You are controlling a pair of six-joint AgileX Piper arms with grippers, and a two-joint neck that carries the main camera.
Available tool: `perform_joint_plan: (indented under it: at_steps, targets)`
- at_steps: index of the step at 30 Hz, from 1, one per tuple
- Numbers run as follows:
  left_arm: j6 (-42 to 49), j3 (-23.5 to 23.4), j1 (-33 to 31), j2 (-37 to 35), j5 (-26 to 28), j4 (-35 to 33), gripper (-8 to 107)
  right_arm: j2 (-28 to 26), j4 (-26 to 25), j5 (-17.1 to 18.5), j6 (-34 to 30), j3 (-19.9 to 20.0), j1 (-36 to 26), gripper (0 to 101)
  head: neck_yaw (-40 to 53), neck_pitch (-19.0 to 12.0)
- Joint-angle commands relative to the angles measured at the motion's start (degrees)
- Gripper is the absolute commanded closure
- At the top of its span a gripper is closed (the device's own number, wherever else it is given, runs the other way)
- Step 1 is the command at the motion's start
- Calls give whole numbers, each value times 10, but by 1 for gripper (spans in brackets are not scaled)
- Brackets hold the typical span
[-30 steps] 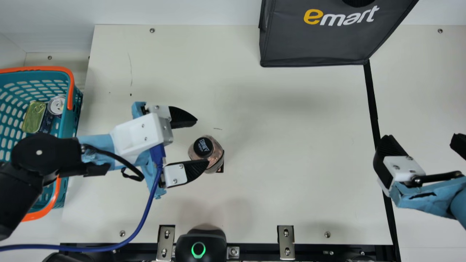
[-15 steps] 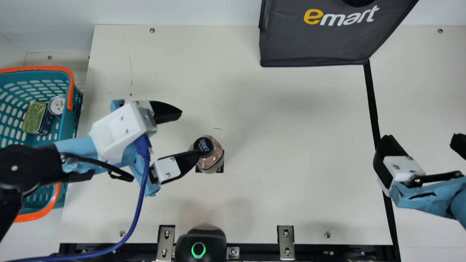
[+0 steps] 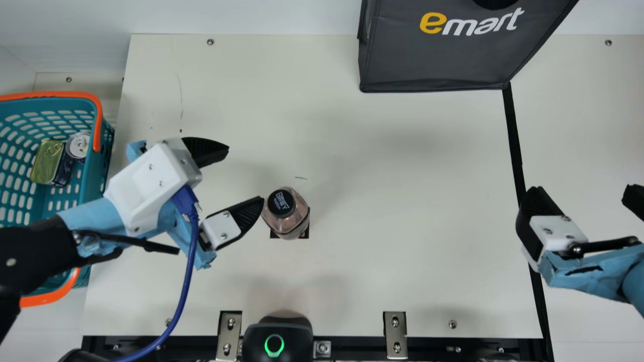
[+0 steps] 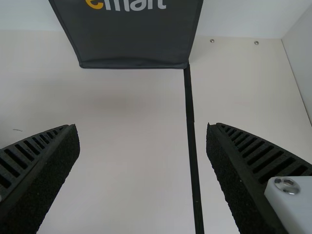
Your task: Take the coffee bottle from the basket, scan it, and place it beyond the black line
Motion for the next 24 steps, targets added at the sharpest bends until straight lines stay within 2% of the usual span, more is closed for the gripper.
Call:
perform_joint_plan:
  at_steps: [1,24]
  targets:
    - [-12,2,-2,-3,-9,9,9,0,0,0,0,0,0,10,2,-16]
    - [-197,14,-75,-34,-77,122,9,0,0,0,0,0,0,10,2,-16]
